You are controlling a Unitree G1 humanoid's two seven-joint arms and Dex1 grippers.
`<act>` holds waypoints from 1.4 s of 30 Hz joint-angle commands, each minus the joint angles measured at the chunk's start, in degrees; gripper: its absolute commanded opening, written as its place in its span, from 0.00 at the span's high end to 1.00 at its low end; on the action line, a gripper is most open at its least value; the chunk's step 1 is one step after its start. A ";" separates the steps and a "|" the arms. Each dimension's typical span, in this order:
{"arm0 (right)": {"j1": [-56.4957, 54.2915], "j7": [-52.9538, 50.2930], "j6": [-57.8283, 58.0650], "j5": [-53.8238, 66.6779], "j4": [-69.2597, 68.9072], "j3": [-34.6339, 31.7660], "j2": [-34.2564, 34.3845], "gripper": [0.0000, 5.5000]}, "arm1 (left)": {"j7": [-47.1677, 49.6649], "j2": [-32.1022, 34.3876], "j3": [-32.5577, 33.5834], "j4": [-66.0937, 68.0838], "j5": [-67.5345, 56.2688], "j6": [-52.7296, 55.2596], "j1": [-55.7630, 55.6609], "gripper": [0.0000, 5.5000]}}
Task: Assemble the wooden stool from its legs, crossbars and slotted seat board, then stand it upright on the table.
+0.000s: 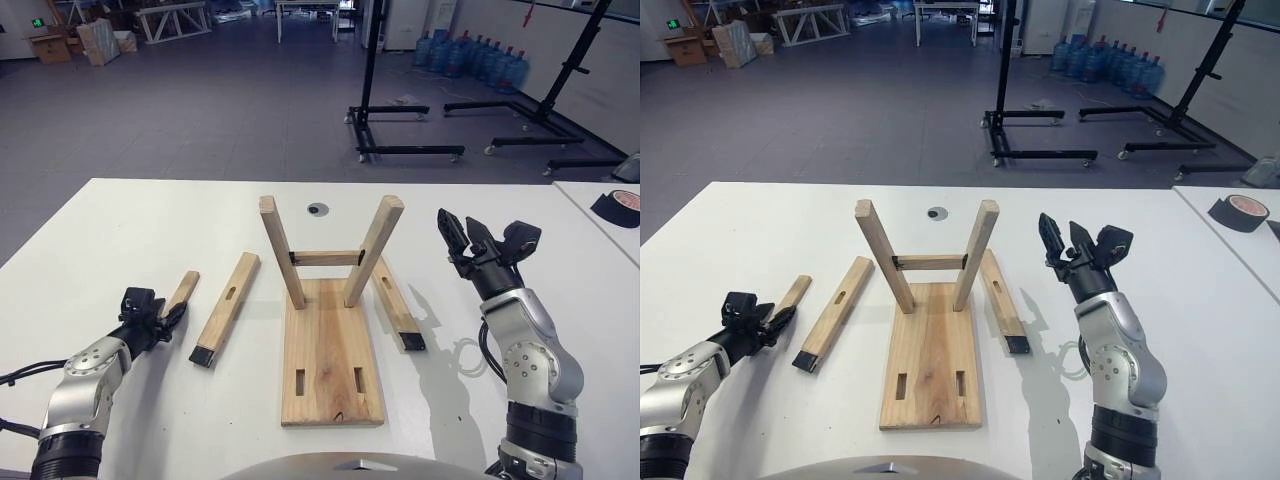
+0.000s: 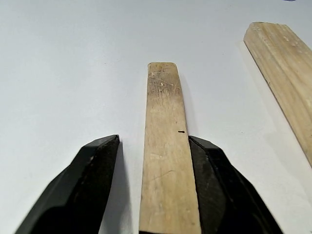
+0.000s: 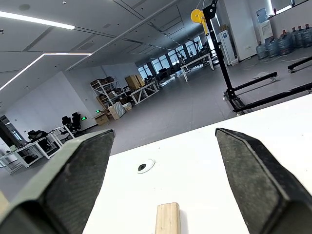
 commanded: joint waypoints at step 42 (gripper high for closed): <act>1.08 0.47 19.32 42.92 -7.83 14.16 -0.68 0.31 | -18.18 -2.38 -20.75 -33.53 -2.33 -20.60 -4.88 0.77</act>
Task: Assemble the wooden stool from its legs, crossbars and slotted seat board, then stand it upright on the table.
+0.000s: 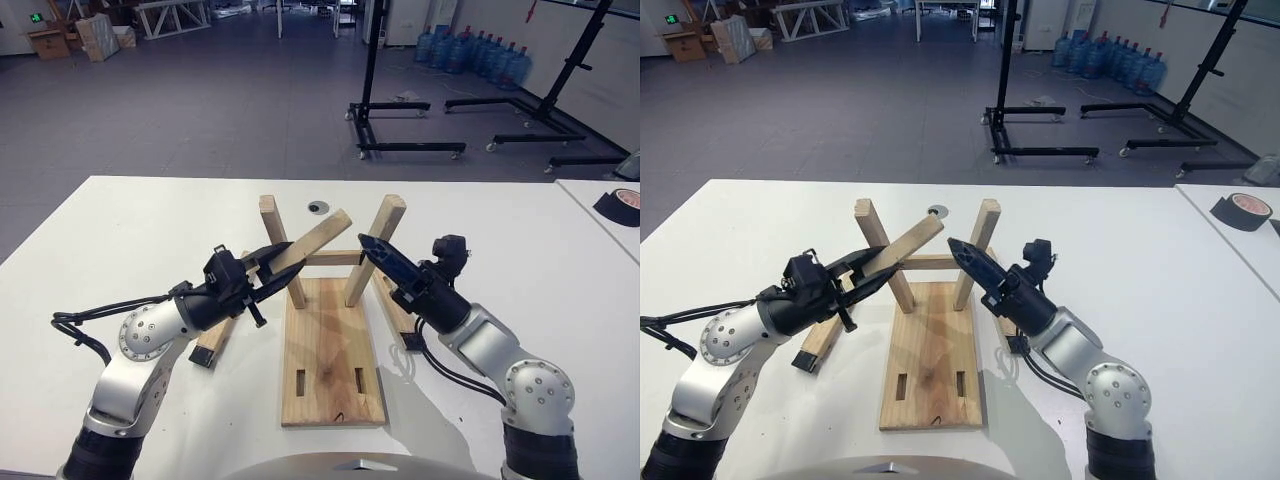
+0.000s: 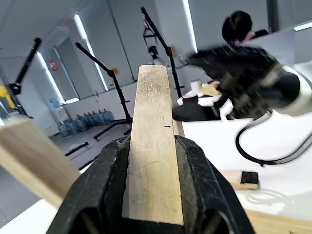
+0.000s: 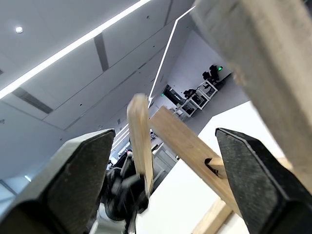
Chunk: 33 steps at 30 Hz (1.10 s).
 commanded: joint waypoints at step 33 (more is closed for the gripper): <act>-3.92 -0.55 -3.92 -4.98 1.46 3.74 2.92 0.92 | -0.08 -0.93 -4.47 7.03 7.80 -1.91 -4.23 0.77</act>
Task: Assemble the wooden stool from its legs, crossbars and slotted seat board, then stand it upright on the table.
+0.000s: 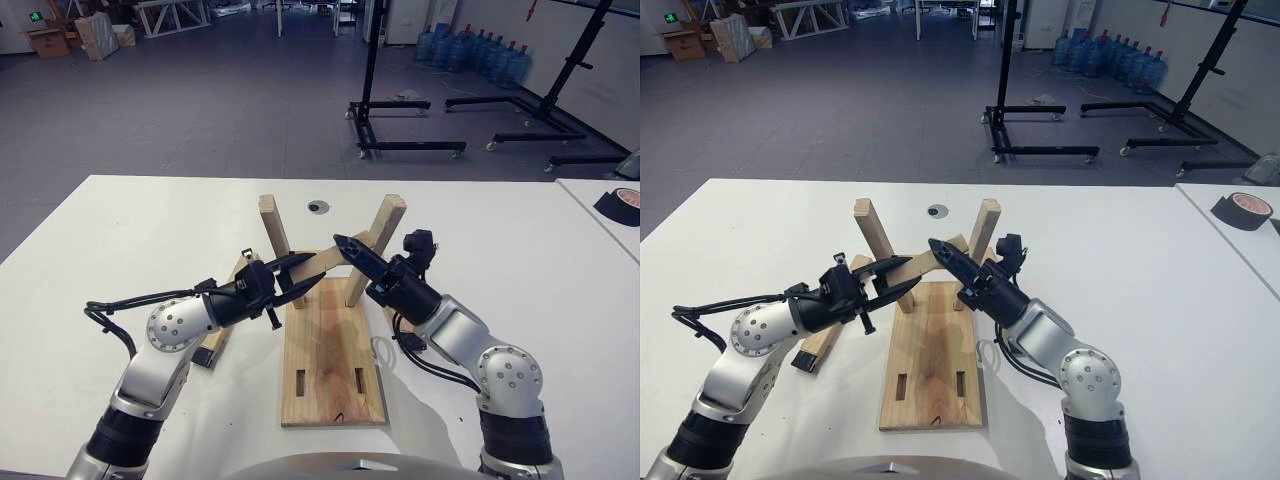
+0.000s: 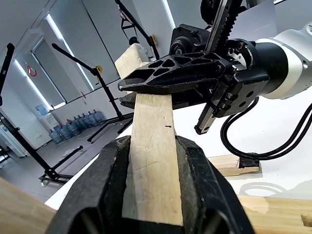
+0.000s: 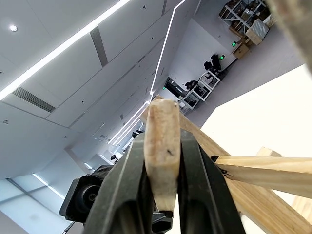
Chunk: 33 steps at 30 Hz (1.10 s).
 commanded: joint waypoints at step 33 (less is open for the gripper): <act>-6.67 -16.12 3.82 -24.73 2.94 -8.34 -15.69 0.93 | 6.63 -0.91 3.84 -1.12 0.67 4.95 6.42 0.55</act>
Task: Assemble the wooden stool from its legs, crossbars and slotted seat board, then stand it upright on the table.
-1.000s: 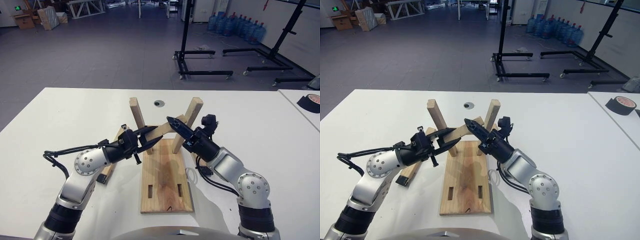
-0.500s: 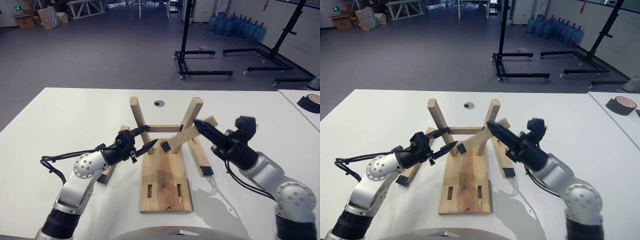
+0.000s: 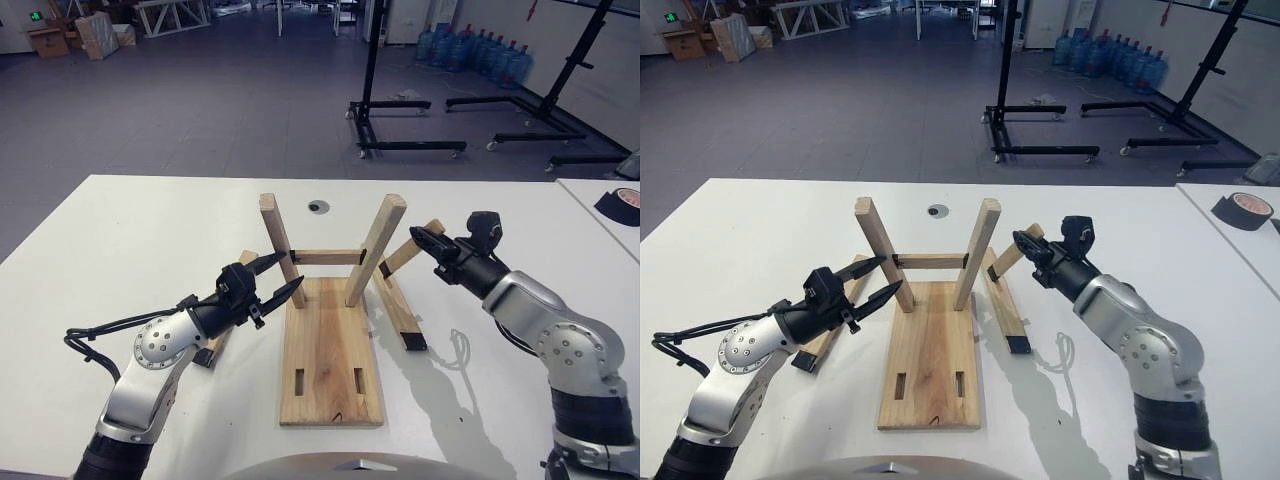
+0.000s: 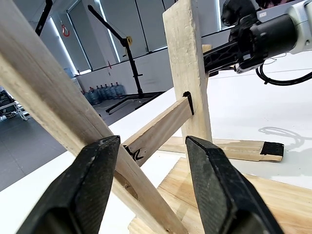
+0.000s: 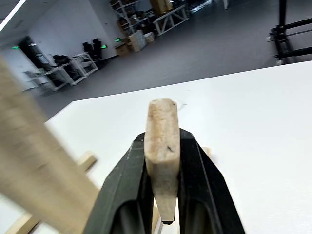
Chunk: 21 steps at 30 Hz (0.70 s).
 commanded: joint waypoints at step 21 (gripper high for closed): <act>0.33 4.32 2.80 -21.10 4.39 11.04 0.84 0.93 | 2.06 -1.84 -1.93 1.32 2.96 -1.10 -0.06 0.55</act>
